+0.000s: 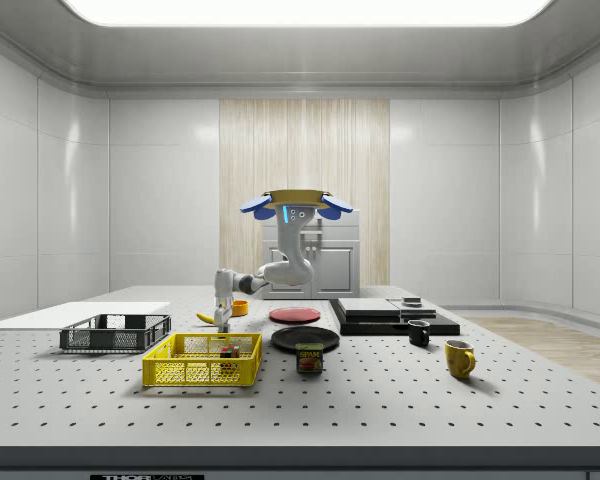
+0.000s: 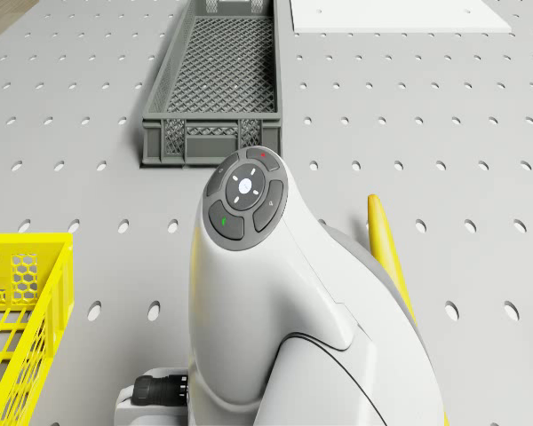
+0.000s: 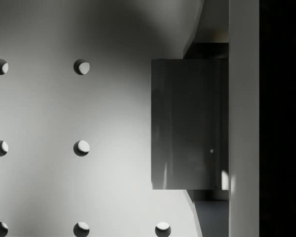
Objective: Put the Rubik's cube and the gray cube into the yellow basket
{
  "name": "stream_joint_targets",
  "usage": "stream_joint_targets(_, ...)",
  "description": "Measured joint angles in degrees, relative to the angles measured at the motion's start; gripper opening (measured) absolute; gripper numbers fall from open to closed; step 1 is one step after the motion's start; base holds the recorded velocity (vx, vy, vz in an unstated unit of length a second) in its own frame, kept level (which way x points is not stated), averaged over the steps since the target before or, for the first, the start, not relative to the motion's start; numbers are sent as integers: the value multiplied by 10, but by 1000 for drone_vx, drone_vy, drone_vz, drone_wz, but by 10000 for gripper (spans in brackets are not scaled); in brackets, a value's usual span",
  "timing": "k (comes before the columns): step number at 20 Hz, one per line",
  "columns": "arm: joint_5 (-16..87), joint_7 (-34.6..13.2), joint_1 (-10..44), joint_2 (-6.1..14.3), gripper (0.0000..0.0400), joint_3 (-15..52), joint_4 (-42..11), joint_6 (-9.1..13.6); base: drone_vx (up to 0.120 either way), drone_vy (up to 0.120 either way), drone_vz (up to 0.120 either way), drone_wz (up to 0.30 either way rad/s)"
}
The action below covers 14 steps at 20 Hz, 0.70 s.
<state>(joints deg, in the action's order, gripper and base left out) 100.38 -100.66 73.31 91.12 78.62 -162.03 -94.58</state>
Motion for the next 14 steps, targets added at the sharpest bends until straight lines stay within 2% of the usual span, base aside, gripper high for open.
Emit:
stream_joint_targets(9,-8,1,-2,-2,251,9,-2,5,0,0,4,0)
stream_joint_targets(14,-44,1,-6,-2,250,47,-7,17,0,0,120,0)
